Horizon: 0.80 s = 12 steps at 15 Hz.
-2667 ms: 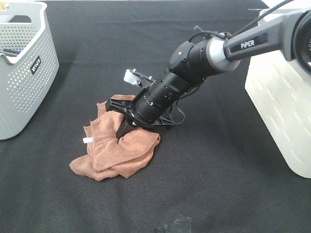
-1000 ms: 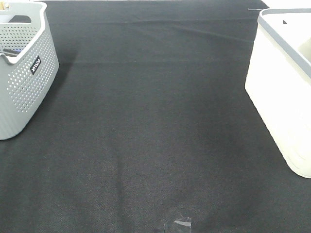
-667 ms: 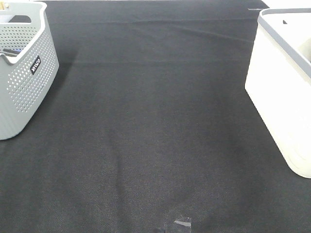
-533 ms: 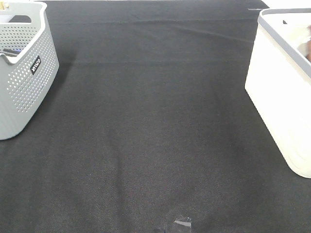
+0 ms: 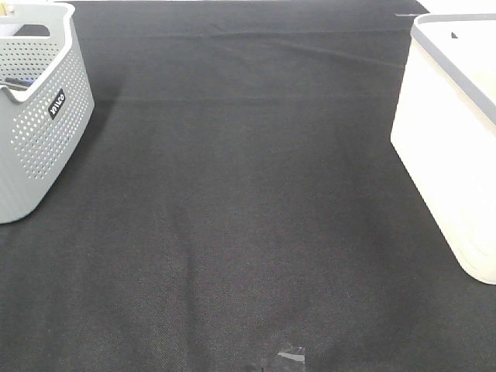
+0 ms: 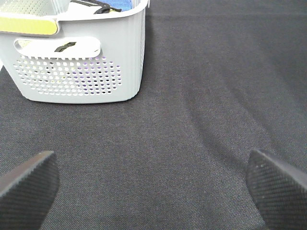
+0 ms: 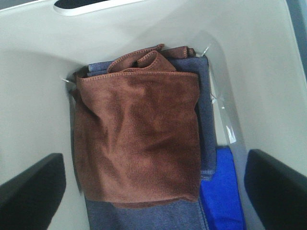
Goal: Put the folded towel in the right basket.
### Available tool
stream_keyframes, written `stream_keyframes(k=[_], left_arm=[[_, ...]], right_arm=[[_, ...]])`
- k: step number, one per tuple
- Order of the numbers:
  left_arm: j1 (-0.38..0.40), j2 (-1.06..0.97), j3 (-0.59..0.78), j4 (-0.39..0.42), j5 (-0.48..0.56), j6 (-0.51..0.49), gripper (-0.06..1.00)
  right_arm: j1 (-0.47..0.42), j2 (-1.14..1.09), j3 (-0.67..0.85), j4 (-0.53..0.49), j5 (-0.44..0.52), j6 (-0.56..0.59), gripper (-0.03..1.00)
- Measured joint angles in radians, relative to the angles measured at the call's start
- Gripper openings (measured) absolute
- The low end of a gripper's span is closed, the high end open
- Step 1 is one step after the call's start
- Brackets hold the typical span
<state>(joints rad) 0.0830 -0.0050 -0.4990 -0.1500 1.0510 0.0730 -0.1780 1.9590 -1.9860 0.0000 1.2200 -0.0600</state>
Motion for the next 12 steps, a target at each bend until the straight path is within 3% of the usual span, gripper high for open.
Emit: stream_keyframes(k=[3, 12], left_arm=[[0.0, 0.0, 0.0, 0.0, 0.0, 0.0, 0.99], [0.0, 0.0, 0.0, 0.0, 0.0, 0.0, 0.99]], right_arm=[[0.028, -0.033, 0.0, 0.0, 0.0, 0.028, 0.97], [0.284, -0.247, 0.051, -0.067, -0.001, 0.125, 0.97]])
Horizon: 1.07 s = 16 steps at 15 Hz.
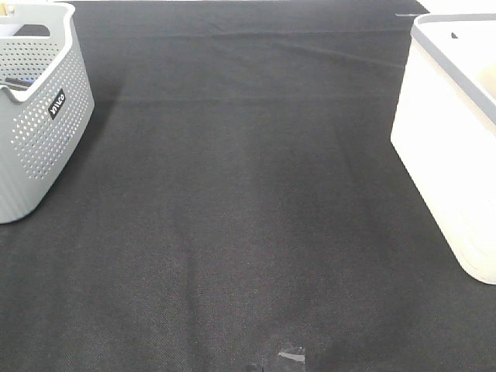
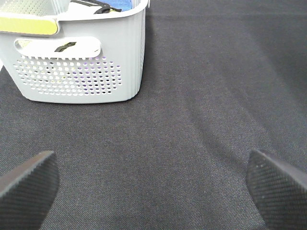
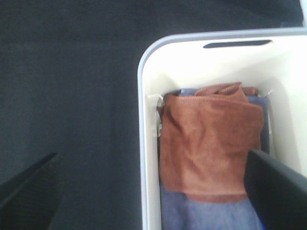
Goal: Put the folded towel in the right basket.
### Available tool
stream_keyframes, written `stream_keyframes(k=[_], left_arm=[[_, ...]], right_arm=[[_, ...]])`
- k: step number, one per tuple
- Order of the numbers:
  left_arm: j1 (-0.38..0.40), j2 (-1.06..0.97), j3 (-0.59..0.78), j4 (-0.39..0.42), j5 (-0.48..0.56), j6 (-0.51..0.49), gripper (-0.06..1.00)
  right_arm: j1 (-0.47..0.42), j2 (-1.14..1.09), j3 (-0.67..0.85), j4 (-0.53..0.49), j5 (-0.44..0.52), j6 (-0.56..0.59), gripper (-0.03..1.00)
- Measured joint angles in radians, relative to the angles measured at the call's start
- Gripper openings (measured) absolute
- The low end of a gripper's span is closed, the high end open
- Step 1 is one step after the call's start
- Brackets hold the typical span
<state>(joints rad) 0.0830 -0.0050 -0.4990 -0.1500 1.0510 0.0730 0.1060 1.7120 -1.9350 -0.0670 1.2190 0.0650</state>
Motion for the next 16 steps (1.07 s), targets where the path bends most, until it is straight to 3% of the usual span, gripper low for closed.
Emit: stream_keyframes(k=[6, 8, 9, 11, 16], left_arm=[[0.0, 0.0, 0.0, 0.0, 0.0, 0.0, 0.99], [0.0, 0.0, 0.0, 0.0, 0.0, 0.0, 0.99], [0.0, 0.0, 0.0, 0.0, 0.0, 0.0, 0.99], [0.0, 0.0, 0.0, 0.0, 0.0, 0.0, 0.99], [0.0, 0.0, 0.0, 0.0, 0.0, 0.0, 0.99]], right_arm=[[0.004, -0.419, 0.491, -0.116, -0.033, 0.077, 0.97], [0.004, -0.668, 0.748, -0.094, -0.14, 0.054, 0.97], [0.004, -0.668, 0.748, -0.094, -0.14, 0.054, 0.97], [0.004, -0.886, 0.924, -0.054, -0.184, 0.021, 0.97], [0.004, -1.368, 1.259, -0.005, -0.186, -0.002, 0.97]])
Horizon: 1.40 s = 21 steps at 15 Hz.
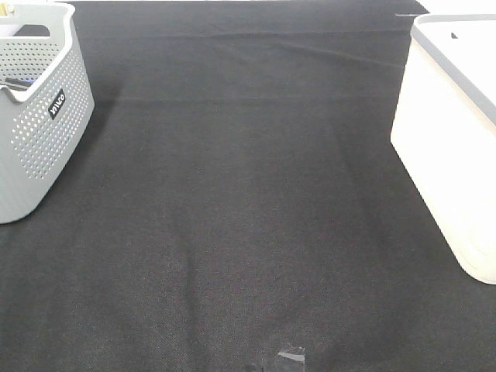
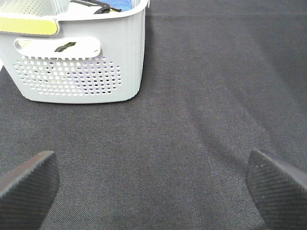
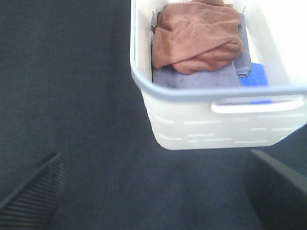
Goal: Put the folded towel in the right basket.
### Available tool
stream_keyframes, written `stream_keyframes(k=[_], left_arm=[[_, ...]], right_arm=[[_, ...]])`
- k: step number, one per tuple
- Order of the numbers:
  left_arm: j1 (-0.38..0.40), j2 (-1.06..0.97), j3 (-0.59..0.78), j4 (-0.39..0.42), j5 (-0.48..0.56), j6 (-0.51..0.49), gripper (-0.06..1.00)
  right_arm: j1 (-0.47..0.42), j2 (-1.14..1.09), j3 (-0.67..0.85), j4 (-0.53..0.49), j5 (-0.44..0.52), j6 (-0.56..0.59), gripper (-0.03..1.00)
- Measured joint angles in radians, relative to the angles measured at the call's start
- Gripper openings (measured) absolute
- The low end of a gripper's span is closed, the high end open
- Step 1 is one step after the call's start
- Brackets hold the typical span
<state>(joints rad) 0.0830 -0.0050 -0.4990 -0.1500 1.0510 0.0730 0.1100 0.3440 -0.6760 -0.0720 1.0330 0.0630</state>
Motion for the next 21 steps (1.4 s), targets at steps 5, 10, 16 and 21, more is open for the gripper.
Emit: stream_keyframes(k=[5, 10, 16, 21], left_arm=[[0.0, 0.0, 0.0, 0.0, 0.0, 0.0, 0.99], [0.0, 0.0, 0.0, 0.0, 0.0, 0.0, 0.99], [0.0, 0.0, 0.0, 0.0, 0.0, 0.0, 0.99], [0.0, 0.0, 0.0, 0.0, 0.0, -0.001, 0.99]], right_arm=[[0.0, -0.253, 0.168, 0.035, 0.035, 0.0, 0.97], [0.0, -0.348, 0.218, 0.115, 0.072, -0.09, 0.97], [0.0, -0.348, 0.218, 0.126, 0.072, -0.108, 0.97], [-0.004, -0.348, 0.218, 0.127, 0.072, -0.108, 0.97]])
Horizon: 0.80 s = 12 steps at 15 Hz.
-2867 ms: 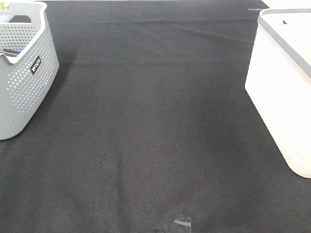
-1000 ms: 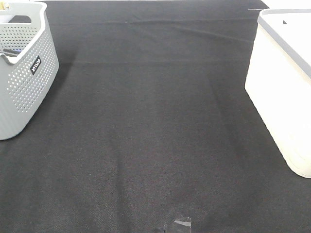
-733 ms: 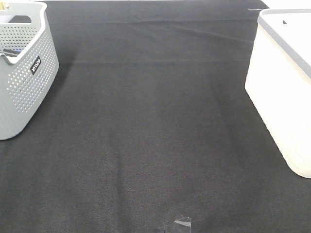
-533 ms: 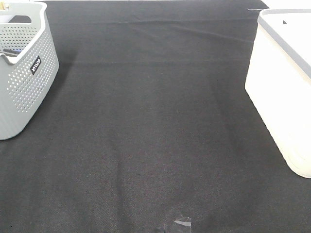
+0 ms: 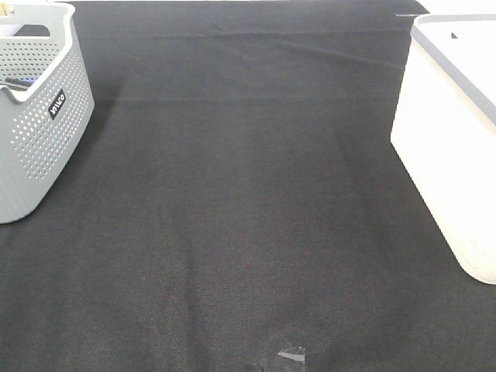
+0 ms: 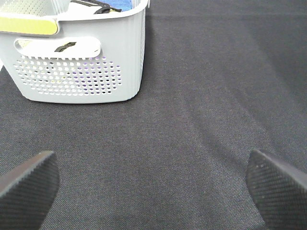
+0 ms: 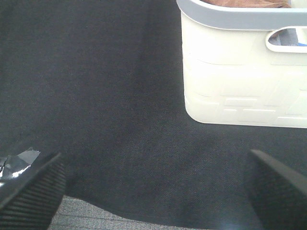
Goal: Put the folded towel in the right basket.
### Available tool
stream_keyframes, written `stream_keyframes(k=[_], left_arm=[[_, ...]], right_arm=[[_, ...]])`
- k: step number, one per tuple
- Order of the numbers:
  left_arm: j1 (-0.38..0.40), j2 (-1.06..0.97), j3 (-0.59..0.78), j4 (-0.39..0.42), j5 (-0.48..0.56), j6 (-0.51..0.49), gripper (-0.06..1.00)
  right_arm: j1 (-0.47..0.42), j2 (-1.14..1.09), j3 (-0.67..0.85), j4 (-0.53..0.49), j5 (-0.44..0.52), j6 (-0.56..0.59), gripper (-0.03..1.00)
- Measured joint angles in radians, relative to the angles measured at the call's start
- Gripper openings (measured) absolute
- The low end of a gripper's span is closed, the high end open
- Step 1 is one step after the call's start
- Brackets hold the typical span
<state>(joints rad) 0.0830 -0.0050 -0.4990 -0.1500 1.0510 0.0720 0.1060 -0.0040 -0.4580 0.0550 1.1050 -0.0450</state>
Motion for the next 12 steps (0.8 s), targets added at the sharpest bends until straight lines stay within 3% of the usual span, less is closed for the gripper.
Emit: stream_keyframes(k=[3, 12], left_arm=[[0.0, 0.0, 0.0, 0.0, 0.0, -0.001, 0.99], [0.0, 0.0, 0.0, 0.0, 0.0, -0.002, 0.99]], right_arm=[[-0.08, 0.0, 0.0, 0.006, 0.0, 0.0, 0.97], [-0.084, 0.0, 0.0, -0.016, 0.0, -0.003, 0.97]])
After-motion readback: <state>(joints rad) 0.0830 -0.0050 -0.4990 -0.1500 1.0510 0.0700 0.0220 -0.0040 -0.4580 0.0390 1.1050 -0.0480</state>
